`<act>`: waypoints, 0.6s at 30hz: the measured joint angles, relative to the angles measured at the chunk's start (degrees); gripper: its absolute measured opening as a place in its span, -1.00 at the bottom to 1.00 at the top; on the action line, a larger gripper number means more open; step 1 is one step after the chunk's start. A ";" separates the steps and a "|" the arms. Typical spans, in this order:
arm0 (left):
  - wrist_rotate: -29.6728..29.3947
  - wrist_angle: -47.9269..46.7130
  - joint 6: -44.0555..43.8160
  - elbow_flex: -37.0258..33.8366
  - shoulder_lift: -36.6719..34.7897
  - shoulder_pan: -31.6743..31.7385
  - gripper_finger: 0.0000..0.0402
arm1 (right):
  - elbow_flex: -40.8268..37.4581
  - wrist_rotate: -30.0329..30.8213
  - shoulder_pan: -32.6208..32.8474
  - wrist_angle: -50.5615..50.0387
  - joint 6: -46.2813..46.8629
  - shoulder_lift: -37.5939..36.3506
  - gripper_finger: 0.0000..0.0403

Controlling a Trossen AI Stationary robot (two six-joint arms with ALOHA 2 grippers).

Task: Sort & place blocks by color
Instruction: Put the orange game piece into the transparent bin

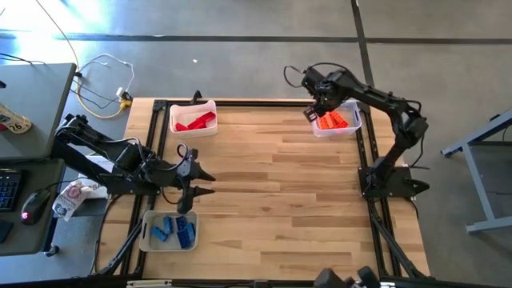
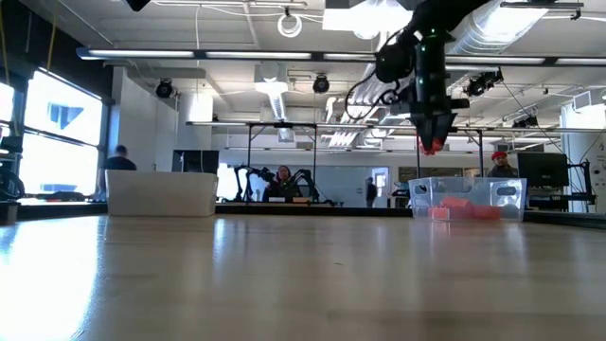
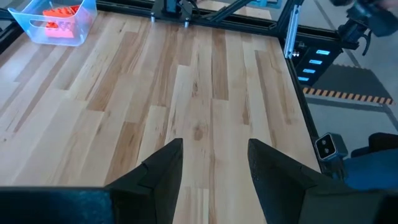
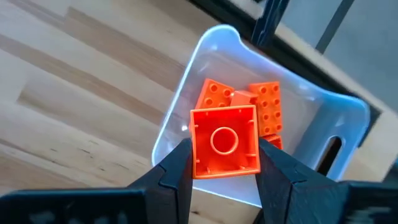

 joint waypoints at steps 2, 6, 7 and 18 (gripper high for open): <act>0.00 0.00 0.14 0.00 0.00 0.00 -0.17 | 0.00 -1.60 -1.50 -0.07 0.02 1.21 -0.45; 0.00 0.00 -0.13 0.00 0.00 0.00 -0.17 | 0.00 -4.58 -3.87 -0.47 0.01 4.08 -0.45; 0.00 0.00 -0.16 0.00 0.00 0.00 -0.17 | 0.00 -5.30 -4.29 -0.47 -0.03 4.79 -0.45; -0.01 0.04 -0.28 -0.01 0.00 0.00 -0.17 | 0.00 -1.43 -5.76 -0.17 -0.48 8.04 -0.09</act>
